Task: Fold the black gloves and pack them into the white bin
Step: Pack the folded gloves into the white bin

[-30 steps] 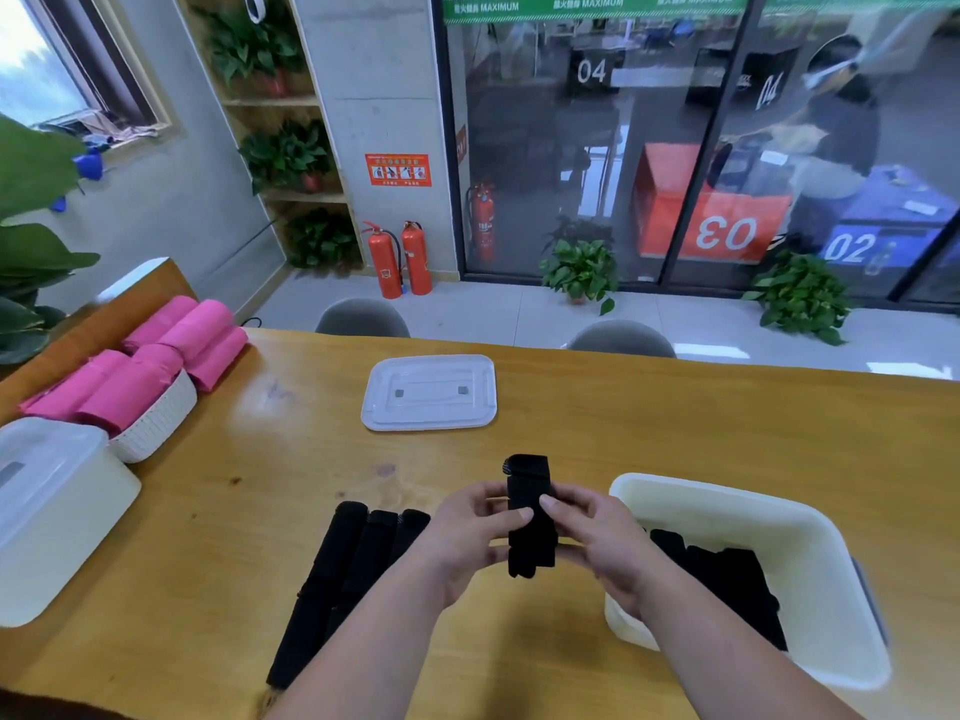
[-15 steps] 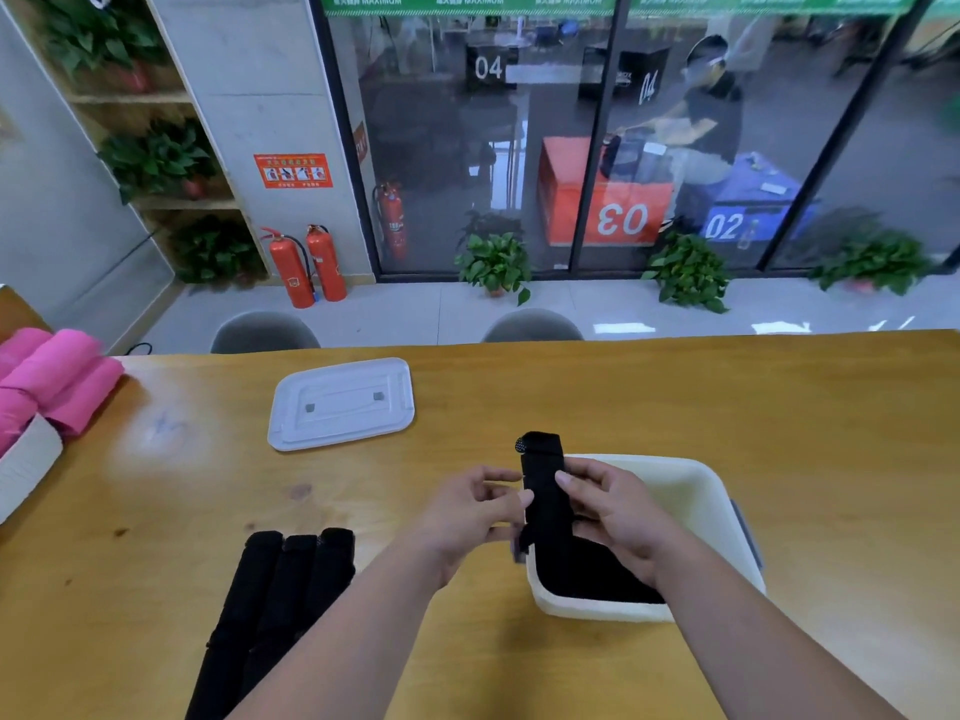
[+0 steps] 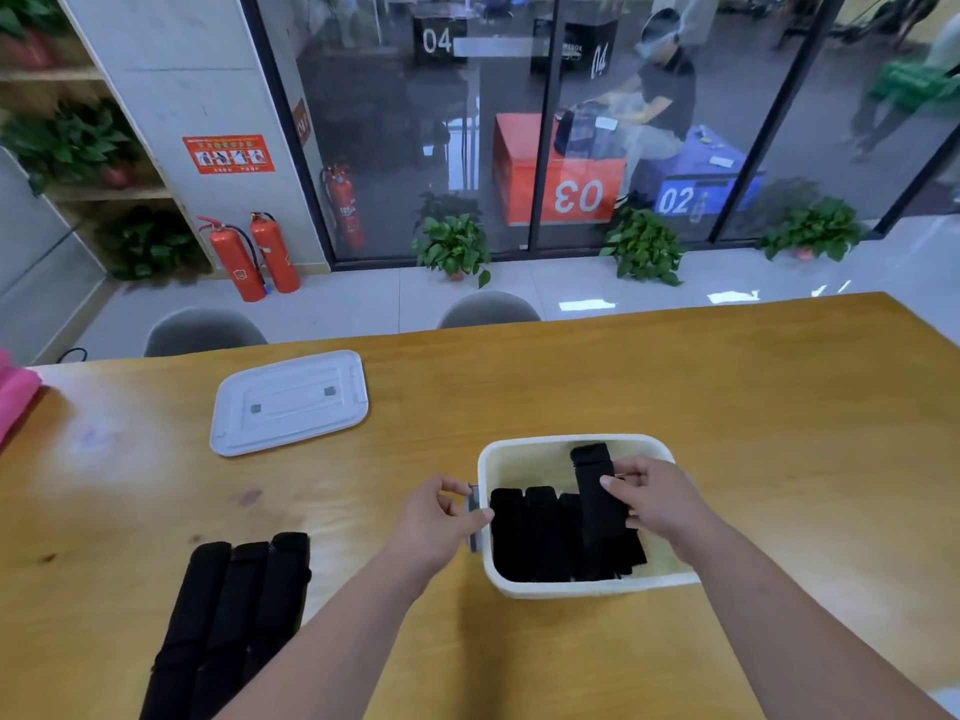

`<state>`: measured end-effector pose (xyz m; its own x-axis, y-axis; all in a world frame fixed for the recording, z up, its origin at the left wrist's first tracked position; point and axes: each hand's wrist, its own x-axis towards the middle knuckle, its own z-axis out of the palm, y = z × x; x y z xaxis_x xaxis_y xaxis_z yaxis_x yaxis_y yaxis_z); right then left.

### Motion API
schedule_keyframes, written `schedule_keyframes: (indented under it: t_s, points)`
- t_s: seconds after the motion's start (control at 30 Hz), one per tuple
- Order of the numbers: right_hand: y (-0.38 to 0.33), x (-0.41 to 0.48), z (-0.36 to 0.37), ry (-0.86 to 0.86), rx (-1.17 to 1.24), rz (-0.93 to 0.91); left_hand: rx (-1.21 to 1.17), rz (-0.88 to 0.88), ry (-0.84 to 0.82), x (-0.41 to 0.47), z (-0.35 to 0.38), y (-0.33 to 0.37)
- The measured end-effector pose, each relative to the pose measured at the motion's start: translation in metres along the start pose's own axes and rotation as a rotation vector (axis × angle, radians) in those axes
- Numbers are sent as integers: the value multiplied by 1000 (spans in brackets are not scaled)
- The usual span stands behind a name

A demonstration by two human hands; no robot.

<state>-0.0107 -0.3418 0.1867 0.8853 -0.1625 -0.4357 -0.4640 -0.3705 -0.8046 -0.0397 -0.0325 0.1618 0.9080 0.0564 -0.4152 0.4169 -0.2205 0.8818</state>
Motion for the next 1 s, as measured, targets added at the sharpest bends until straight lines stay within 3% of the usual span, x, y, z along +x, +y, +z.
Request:
schedule_keyframes:
  t_s: [0.1,0.27,0.5,0.77,0.9,1.0]
  points:
    - [13,12,2,60,-328,-55,23,-9,6,3,1,-5]
    - [26,22,17,52,-637,-56,37,-19,13,5,0,-9]
    - [55,45,28,-73,-438,83,42,-22,17,2,0,-11]
    - [58,50,37,-98,-238,186,44,-26,26,1,1,-13]
    - [58,51,40,-74,-295,172,55,-36,31,2,-1,-16]
    - [58,49,41,-24,-465,135,59,-48,29,3,-2,-17]
